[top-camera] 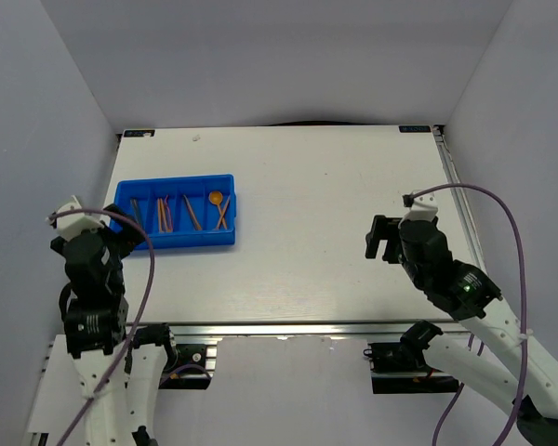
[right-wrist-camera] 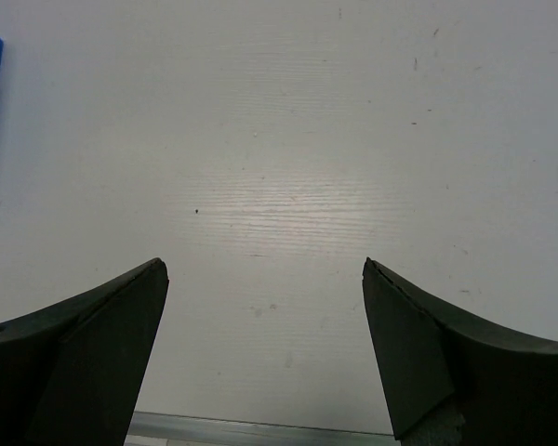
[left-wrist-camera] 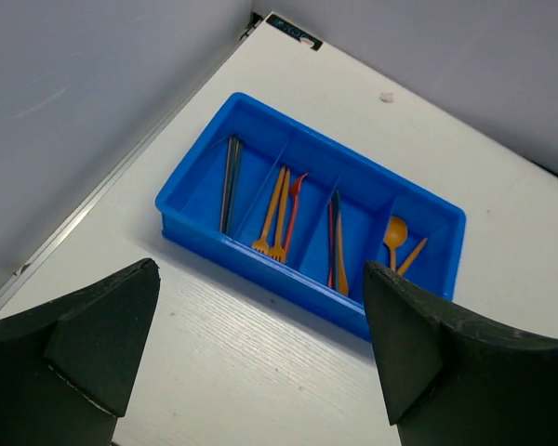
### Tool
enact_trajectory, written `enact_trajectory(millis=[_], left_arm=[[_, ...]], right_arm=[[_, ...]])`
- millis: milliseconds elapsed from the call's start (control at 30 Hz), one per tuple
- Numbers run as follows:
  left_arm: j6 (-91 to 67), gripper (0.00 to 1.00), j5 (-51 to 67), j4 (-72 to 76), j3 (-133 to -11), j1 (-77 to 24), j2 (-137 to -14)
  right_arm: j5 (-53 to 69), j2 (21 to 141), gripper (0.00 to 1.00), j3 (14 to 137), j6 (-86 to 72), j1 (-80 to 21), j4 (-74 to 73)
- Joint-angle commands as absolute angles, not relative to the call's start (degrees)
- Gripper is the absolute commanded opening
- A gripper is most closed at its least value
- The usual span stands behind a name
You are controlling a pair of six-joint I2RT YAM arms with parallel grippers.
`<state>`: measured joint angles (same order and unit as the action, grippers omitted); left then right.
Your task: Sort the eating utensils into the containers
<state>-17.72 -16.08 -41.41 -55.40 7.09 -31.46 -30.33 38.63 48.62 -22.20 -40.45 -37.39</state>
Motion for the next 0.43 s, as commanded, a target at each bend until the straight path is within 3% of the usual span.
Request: enact_trajectory(millis=[0, 400], left_arm=[[-19.7, 0.98, -15.2, -49.0, -53.8, 6.1, -28.7], [-19.4, 0.98, -10.8, -50.2, -52.4, 3.4, -25.1]], right_arm=[[-34.5, 35.7, 0.89, 47.6, -20.8, -40.2, -39.8], [-30.4, 25.3, 0.9, 44.7, -18.3, -40.2, -36.8]])
